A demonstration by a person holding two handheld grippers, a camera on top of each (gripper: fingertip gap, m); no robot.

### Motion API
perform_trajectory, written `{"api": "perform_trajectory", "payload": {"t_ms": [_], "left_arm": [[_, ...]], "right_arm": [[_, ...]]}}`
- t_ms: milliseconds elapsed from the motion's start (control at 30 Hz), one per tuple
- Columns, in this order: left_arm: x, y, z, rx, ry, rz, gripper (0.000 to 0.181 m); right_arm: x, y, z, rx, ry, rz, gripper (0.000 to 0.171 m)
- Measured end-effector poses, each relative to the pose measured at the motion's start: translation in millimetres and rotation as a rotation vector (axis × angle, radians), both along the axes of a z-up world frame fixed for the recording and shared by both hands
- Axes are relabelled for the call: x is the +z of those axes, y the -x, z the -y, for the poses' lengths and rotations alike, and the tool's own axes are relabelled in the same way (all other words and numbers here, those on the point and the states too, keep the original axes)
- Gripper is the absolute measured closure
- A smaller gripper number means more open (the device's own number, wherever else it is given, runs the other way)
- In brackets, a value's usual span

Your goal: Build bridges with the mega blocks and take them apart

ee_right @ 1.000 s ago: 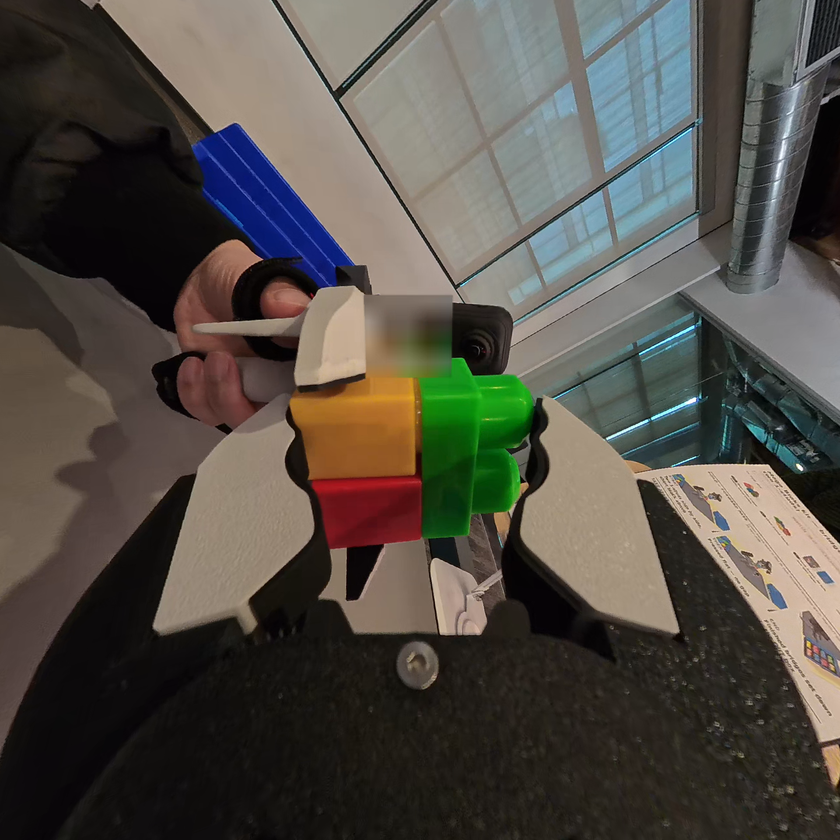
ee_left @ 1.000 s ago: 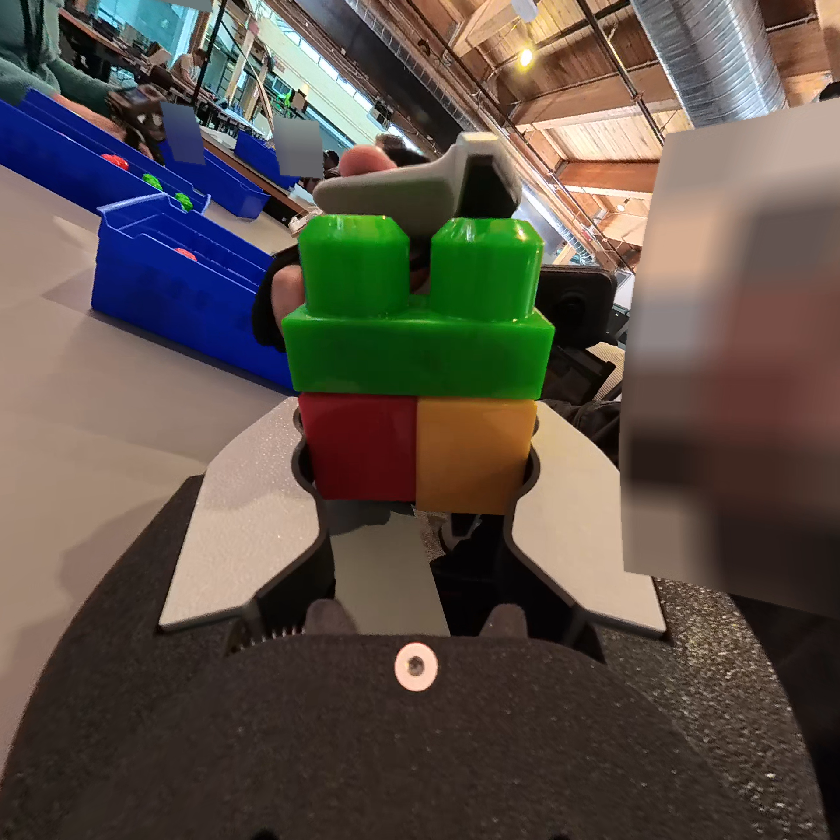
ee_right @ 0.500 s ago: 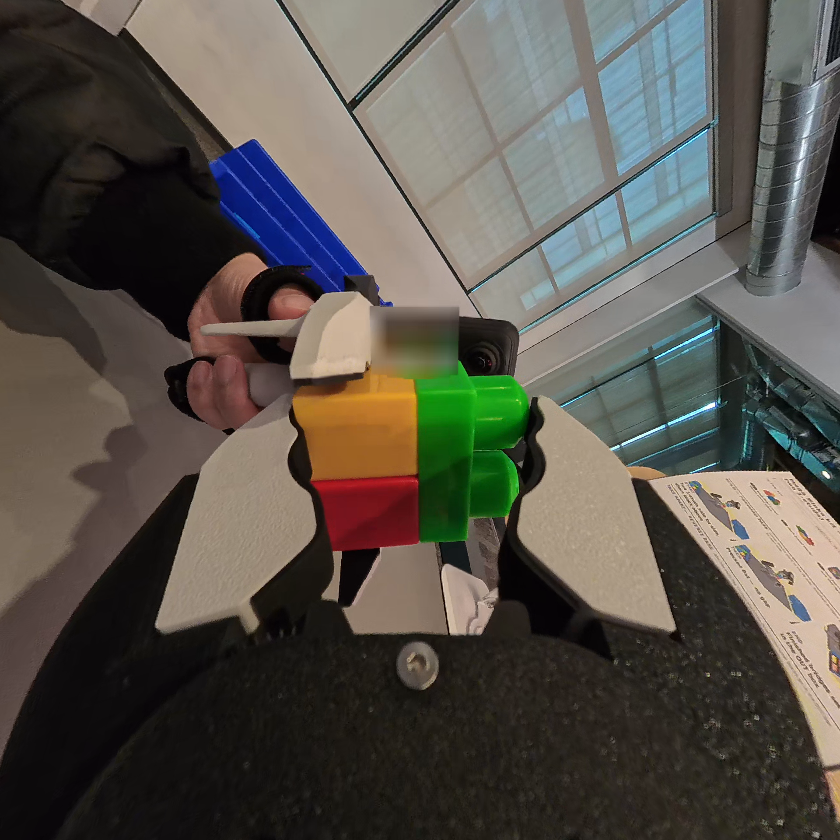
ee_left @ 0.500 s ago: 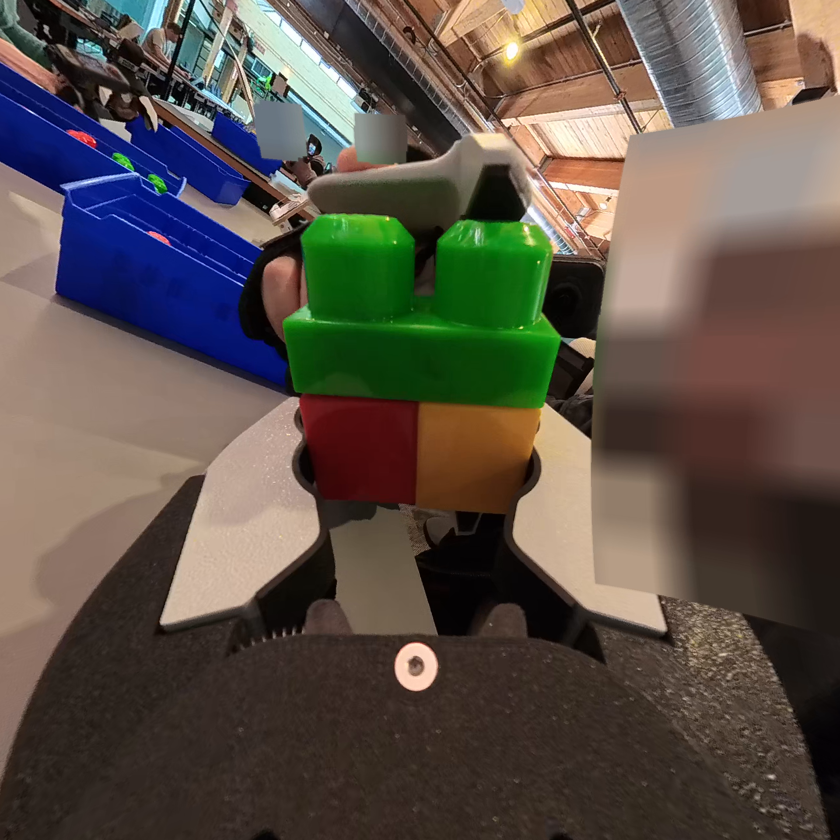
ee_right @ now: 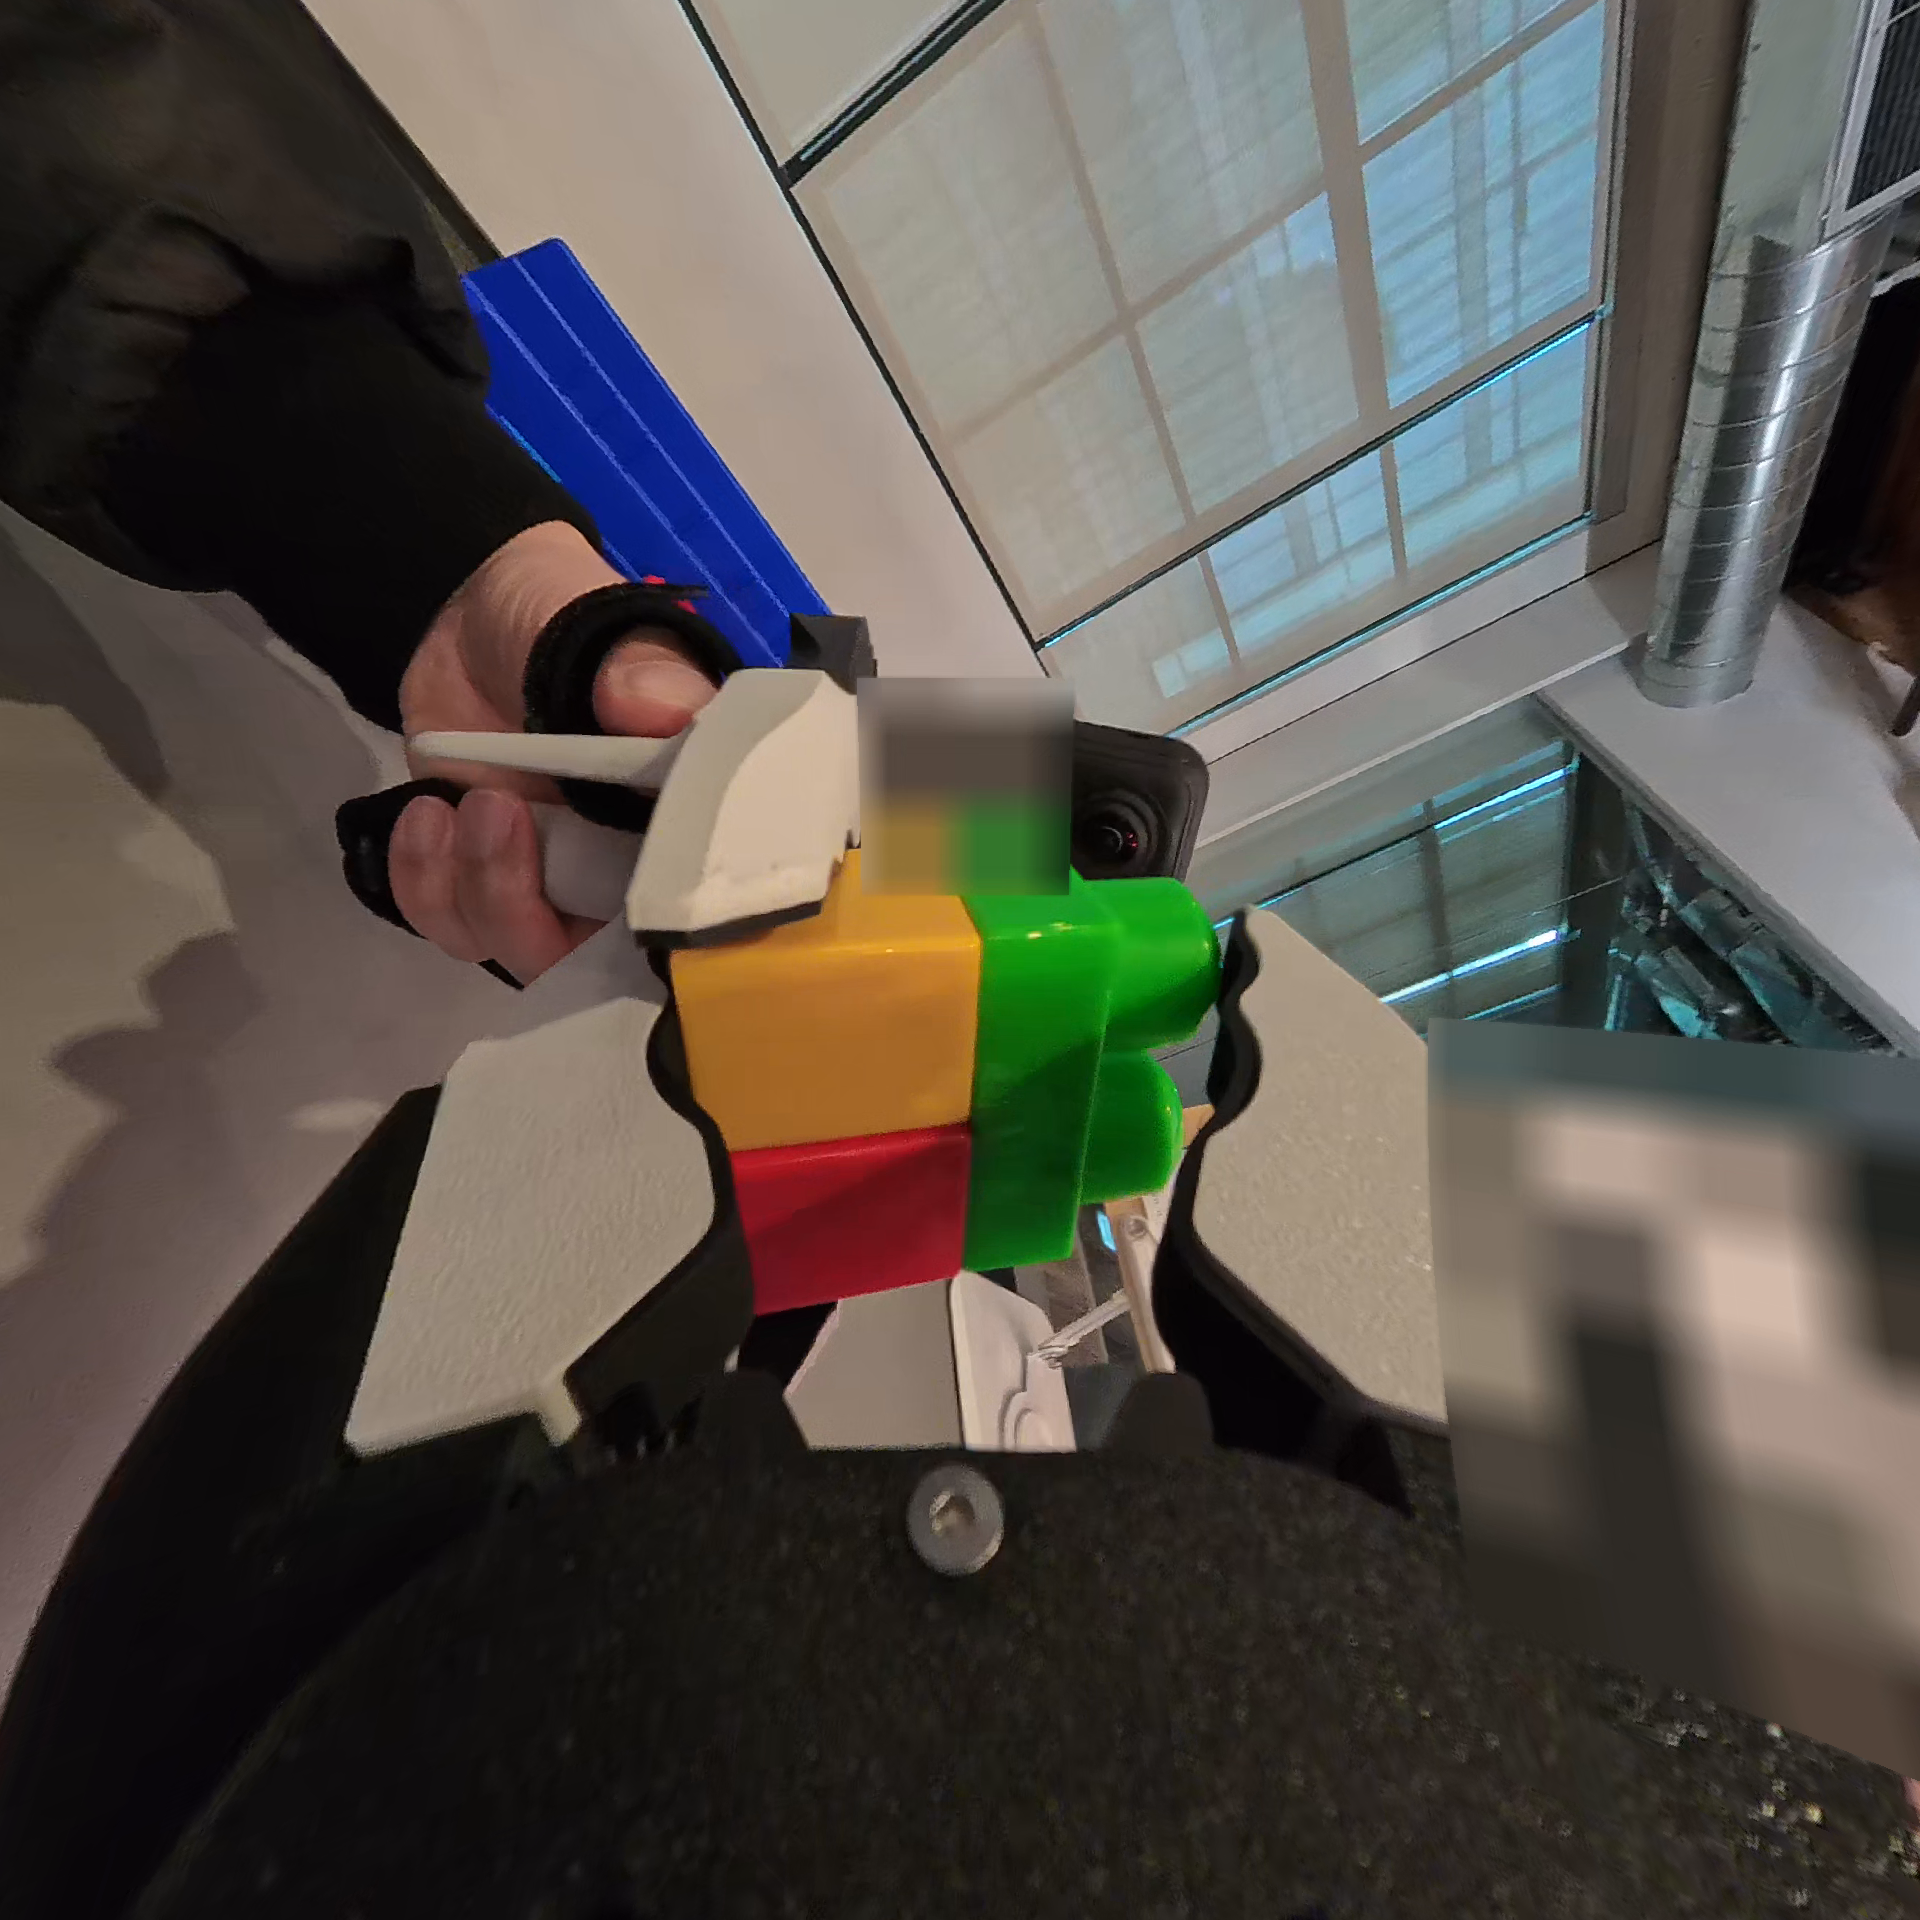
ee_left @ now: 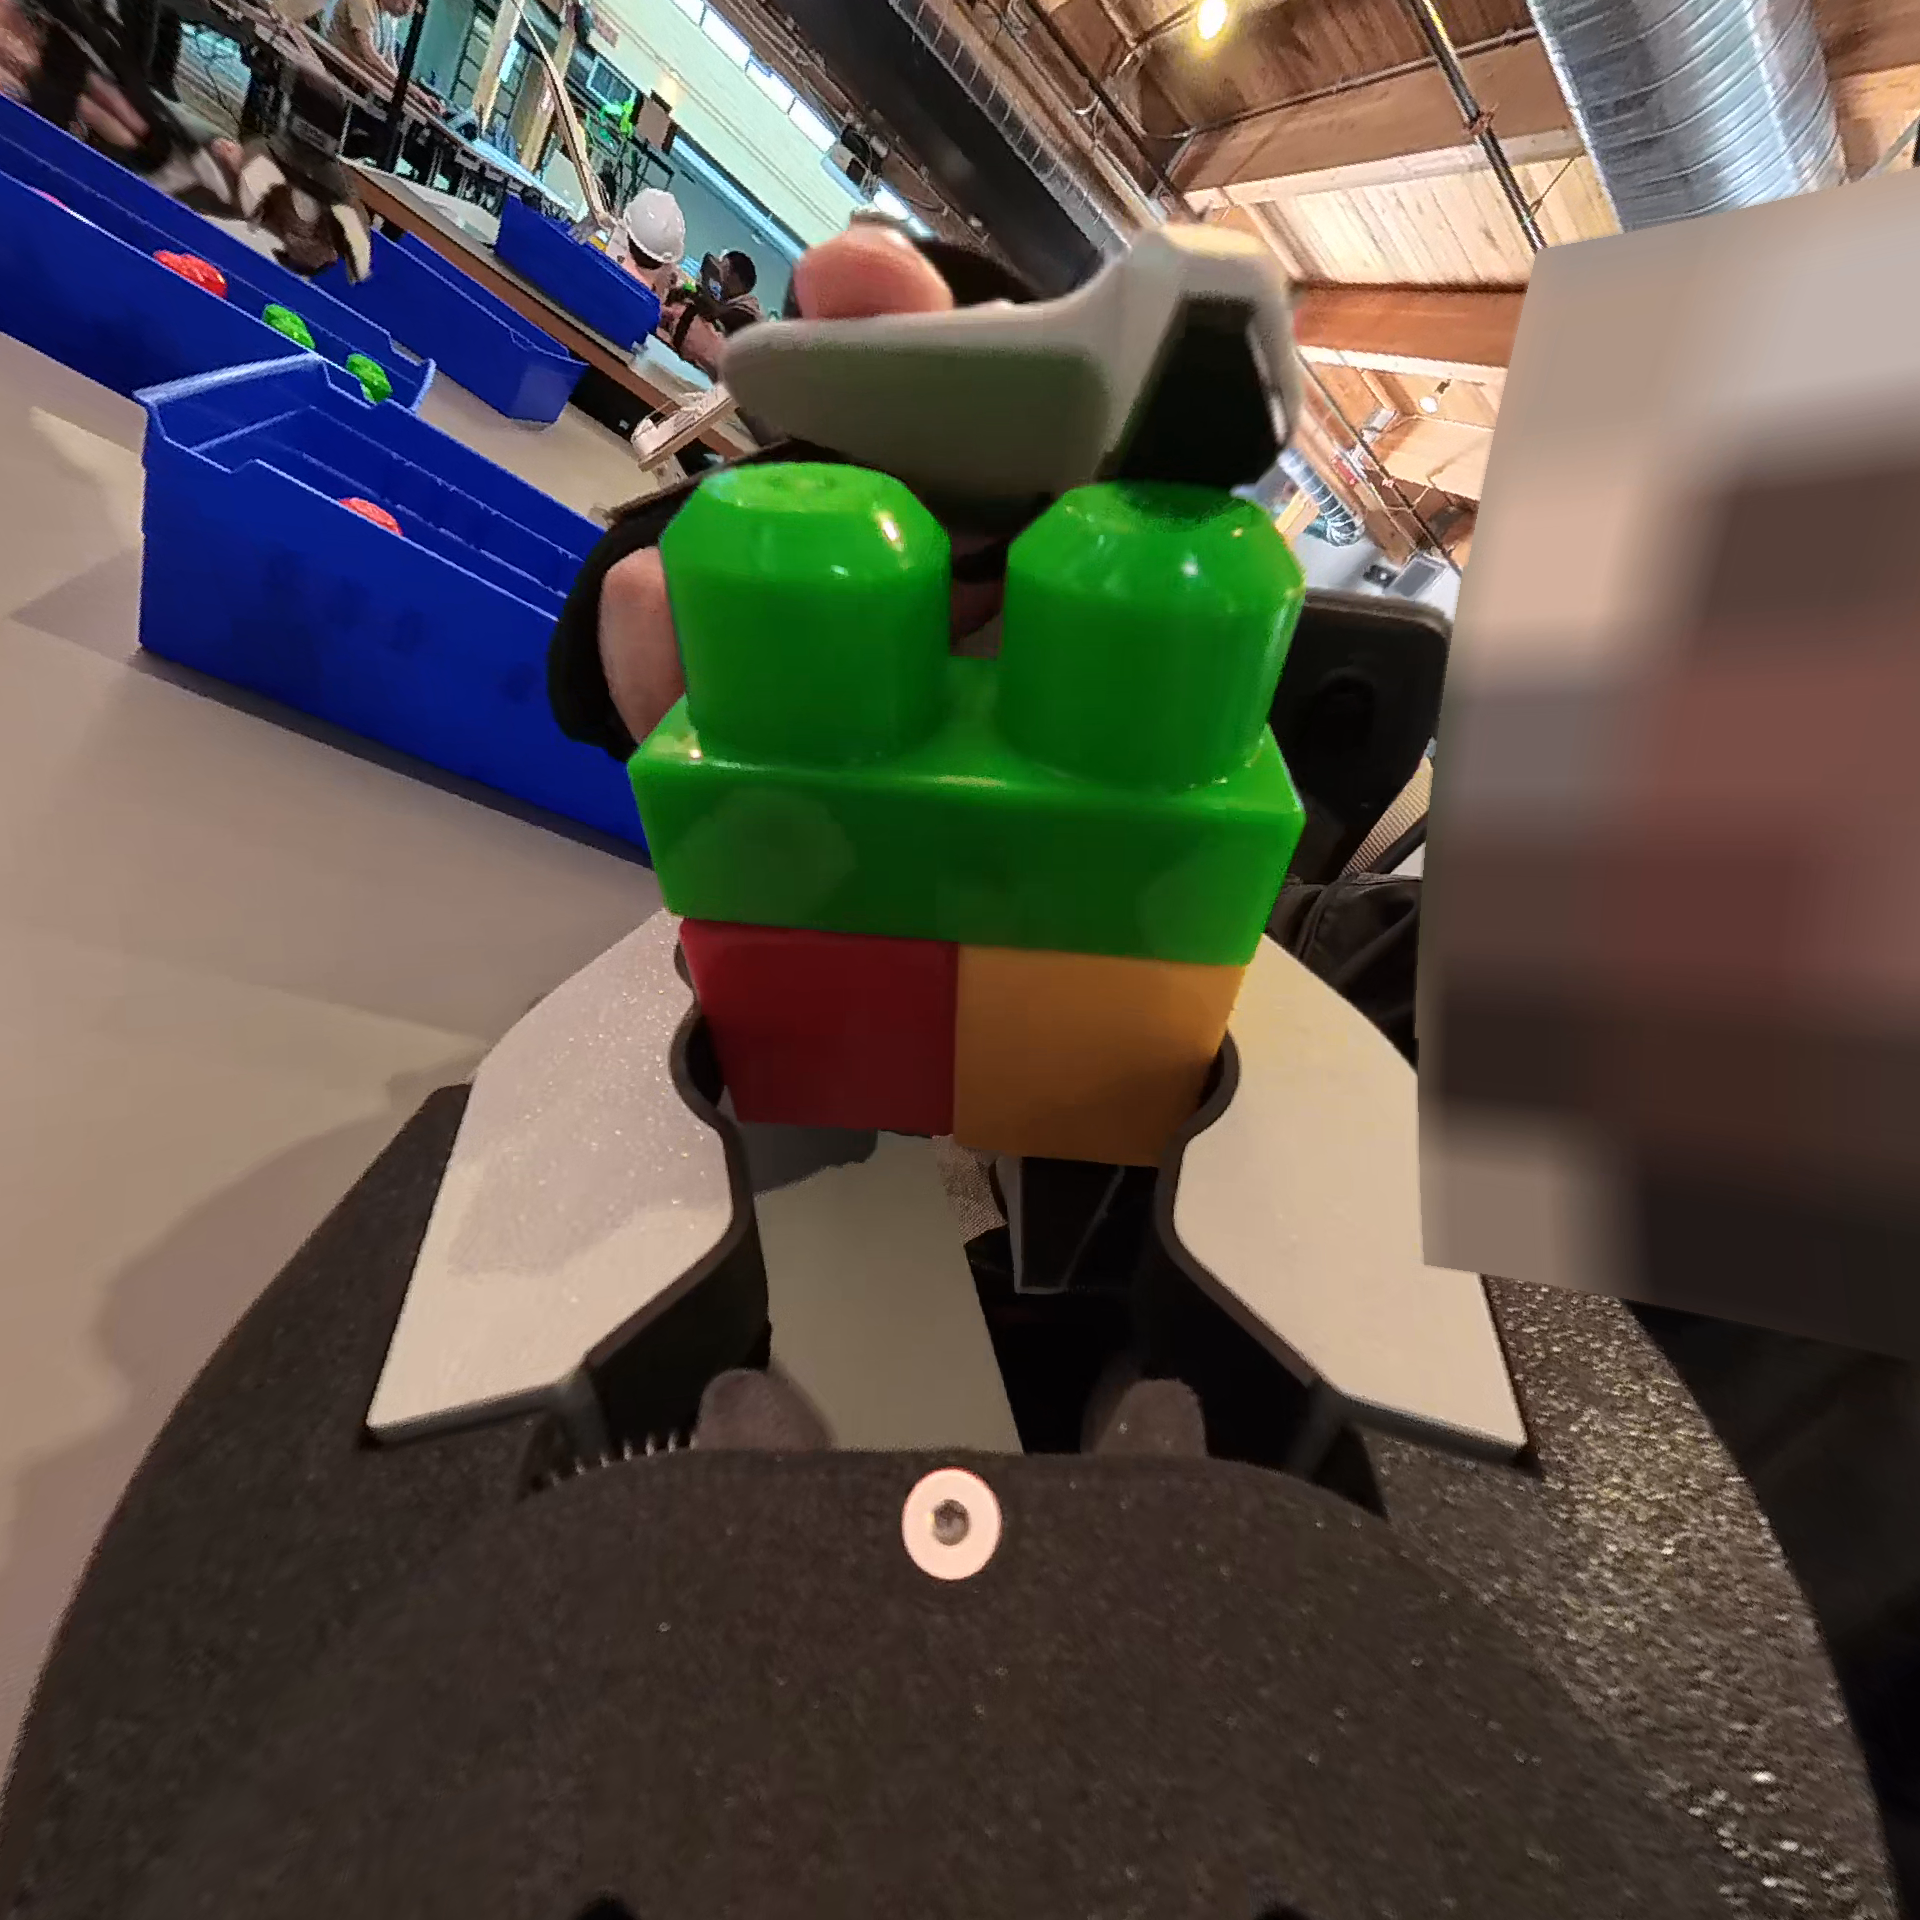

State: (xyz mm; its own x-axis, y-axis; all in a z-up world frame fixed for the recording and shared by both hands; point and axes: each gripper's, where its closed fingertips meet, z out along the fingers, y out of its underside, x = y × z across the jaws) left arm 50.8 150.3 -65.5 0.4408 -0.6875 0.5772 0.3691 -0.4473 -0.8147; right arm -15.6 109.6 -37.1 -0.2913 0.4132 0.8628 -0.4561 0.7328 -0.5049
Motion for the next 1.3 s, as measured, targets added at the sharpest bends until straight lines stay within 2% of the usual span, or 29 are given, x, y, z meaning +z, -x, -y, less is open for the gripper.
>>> {"api": "perform_trajectory", "payload": {"t_ms": [33, 367, 600, 767, 933, 1067, 1300], "left_arm": [[-1.3, -0.6, -0.1, -0.002, 0.005, -0.009, 0.092], [-7.0, -3.2, 3.8, -0.04, 0.026, -0.012, 0.092], [-2.8, 6.4, 10.0, -0.043, 0.012, -0.004, 0.092], [-0.9, 10.5, 19.0, -0.061, 0.015, -0.021, 0.092], [-5.9, -0.4, 26.3, -0.125, 0.034, -0.072, 0.092], [-3.4, -5.3, 28.2, -0.151, 0.032, -0.067, 0.092], [-3.4, -4.9, 27.5, -0.15, 0.042, -0.056, 0.092]], "right_arm": [[-1.4, 0.0, -0.3, 0.004, 0.002, 0.013, 0.072], [-9.8, -1.5, 1.0, 0.005, -0.026, 0.085, 0.074], [1.8, -3.0, -13.0, -0.009, 0.05, -0.019, 0.067], [-8.7, -5.4, -20.6, 0.017, 0.059, 0.089, 0.071], [-21.1, -1.9, -15.5, 0.029, 0.015, 0.18, 0.065], [-23.7, -3.9, -11.1, 0.058, 0.007, 0.204, 0.078], [-24.5, -3.1, -12.7, 0.044, 0.012, 0.217, 0.079]]}}
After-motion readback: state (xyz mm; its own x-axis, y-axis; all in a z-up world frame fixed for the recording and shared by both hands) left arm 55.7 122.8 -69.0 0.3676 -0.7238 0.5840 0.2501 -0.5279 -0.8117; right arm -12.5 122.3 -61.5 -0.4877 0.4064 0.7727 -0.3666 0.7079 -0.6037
